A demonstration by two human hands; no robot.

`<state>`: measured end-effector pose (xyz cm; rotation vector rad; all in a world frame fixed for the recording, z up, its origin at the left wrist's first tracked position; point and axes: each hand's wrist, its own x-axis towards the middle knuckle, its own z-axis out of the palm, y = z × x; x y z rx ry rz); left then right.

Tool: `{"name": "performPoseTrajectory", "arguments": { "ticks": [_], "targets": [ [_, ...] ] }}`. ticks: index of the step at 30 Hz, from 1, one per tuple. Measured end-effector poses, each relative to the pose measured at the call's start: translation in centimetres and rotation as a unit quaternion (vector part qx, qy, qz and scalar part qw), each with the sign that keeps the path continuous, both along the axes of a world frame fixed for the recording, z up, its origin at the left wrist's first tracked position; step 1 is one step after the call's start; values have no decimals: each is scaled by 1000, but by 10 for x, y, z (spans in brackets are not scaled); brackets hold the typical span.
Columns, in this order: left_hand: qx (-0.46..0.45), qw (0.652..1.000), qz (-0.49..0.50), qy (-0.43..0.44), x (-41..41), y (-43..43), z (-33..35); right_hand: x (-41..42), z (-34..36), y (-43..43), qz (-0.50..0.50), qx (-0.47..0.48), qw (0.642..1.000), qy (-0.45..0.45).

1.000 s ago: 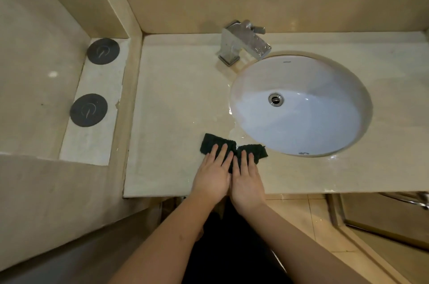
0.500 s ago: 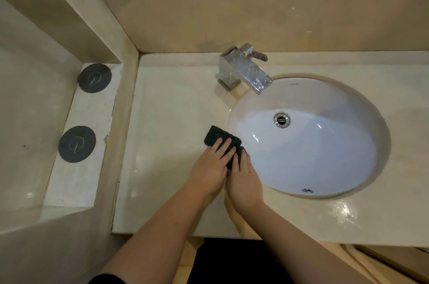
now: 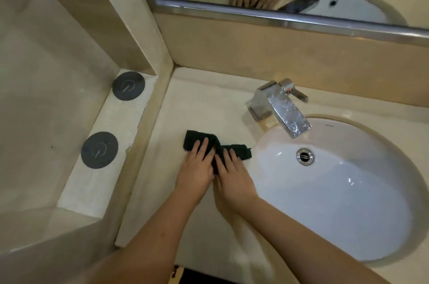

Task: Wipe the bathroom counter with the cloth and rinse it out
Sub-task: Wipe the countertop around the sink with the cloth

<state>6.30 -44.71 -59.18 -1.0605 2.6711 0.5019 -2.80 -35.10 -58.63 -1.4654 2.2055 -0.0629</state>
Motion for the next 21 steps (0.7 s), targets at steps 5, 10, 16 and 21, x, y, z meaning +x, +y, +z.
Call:
{"name": "performPoseTrajectory", "arguments": {
  "ticks": [5,10,16,21],
  "targets": [
    [4,1000,-16,-23,-14,-49,4,-26,1,-44,-62,7,998,29],
    [10,999,-32,-29,-45,-101,4,-54,1,-91,-99,15,995,25],
    [2,1000,-19,-16,-72,-157,10,-84,-4,-156,-125,-6,992,27],
    [-1,1000,-27,-8,-84,-190,9,-96,-6,-184,-126,-59,990,19]
  ]
}}
